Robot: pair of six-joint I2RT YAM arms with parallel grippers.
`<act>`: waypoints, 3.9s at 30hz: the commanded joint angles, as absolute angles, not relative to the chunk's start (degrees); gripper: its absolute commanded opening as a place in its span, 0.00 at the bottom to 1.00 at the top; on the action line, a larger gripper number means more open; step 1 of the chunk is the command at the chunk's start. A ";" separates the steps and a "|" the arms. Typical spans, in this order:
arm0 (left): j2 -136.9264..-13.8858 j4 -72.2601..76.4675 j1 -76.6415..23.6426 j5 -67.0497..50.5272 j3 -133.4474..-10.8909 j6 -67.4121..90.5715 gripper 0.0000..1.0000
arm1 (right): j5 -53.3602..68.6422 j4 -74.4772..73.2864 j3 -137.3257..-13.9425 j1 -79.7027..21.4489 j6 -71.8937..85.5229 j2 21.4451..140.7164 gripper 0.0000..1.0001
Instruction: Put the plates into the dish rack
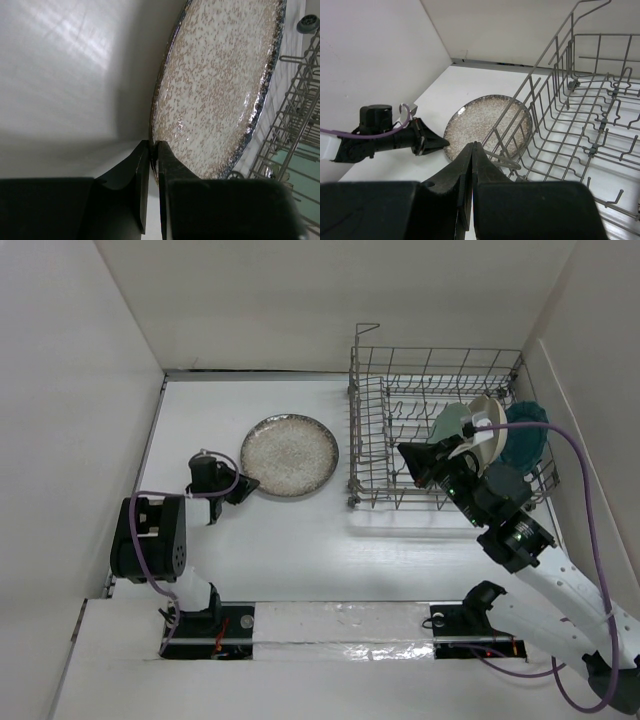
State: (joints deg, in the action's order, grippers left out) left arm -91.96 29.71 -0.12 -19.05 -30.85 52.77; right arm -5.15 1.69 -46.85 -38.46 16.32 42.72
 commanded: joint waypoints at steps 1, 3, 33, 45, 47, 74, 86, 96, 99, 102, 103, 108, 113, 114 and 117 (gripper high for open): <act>-84.92 34.61 -0.43 -19.08 -24.29 55.19 0.00 | -5.54 4.75 -46.41 -39.29 16.17 42.01 0.05; -83.15 36.90 -1.66 -18.20 -21.72 57.21 0.00 | -5.63 4.40 -46.41 -39.29 16.17 42.36 0.05; -88.68 71.72 -15.21 -6.94 -5.01 70.93 0.55 | -5.62 4.75 -45.00 -40.87 16.00 46.05 0.06; -94.13 59.87 -19.78 2.28 -9.40 72.42 0.41 | -6.33 4.66 -44.82 -41.40 15.91 45.70 0.06; -94.83 57.48 -19.78 4.04 -10.63 72.77 0.36 | -6.33 4.57 -44.82 -41.40 15.91 45.53 0.06; -48.03 37.83 -21.88 12.03 0.26 70.85 0.00 | -3.77 2.81 -50.88 -50.44 15.47 55.54 0.23; -20.14 8.19 -19.69 11.78 -3.07 66.80 0.00 | -14.75 12.30 -39.31 -62.13 35.03 57.83 0.57; -9.93 -4.57 -19.69 8.97 -9.14 64.25 0.00 | -22.93 19.41 -20.68 -65.12 62.65 53.26 0.71; -8.71 -5.36 -19.69 6.42 -9.58 64.34 0.00 | -26.01 21.26 -19.43 -67.23 68.10 56.42 0.72; -6.51 -6.50 -19.69 3.43 -9.14 64.95 0.00 | -29.00 23.81 -19.51 -68.55 72.50 61.58 0.73; -5.46 -8.16 -19.69 2.91 -9.31 64.69 0.00 | -29.44 26.34 -19.34 -68.55 73.55 63.26 0.73; -2.82 -12.39 -20.30 0.80 -11.78 63.72 0.00 | -29.44 35.23 -20.65 -68.55 81.20 75.57 0.73; -0.53 -13.09 -21.01 -3.68 -12.21 65.74 0.00 | -30.06 38.57 -23.91 -68.55 87.08 85.24 0.72; -0.27 -13.36 -21.01 -3.95 -12.39 65.83 0.00 | -30.23 38.76 -24.08 -68.55 87.97 85.86 0.72; -0.26 -13.88 -21.01 -5.53 -13.36 65.83 0.00 | -31.90 39.46 -23.64 -68.55 90.78 87.53 0.73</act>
